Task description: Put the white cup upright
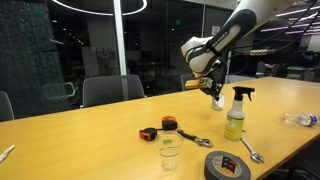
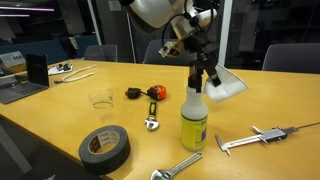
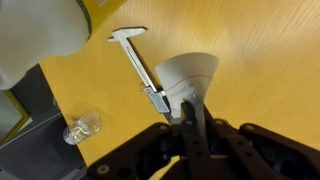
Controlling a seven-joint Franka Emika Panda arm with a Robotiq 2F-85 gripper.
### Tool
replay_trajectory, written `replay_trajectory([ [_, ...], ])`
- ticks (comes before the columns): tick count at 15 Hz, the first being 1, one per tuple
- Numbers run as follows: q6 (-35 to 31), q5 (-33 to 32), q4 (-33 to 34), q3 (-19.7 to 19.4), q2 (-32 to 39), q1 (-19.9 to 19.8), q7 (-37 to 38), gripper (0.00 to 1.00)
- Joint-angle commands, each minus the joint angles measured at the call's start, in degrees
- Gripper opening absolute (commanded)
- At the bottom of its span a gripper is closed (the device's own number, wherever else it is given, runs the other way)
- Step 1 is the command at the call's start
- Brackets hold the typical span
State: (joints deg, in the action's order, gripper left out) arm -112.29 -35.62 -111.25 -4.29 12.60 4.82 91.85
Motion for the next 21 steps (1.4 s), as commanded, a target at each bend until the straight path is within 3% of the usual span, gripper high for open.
replay_trajectory([
  [1, 5.5, -8.0, 4.9, 0.6, 4.9, 2.8, 8.7, 0.05],
  [6, 12.6, -13.9, 11.2, 1.8, 13.8, 5.7, 13.5, 0.06],
  [12, 16.6, -17.3, 20.9, 1.3, 24.5, 7.7, 15.5, 0.05],
  [21, 17.3, -20.3, 29.3, -0.6, 29.9, 6.9, 19.7, 0.03],
])
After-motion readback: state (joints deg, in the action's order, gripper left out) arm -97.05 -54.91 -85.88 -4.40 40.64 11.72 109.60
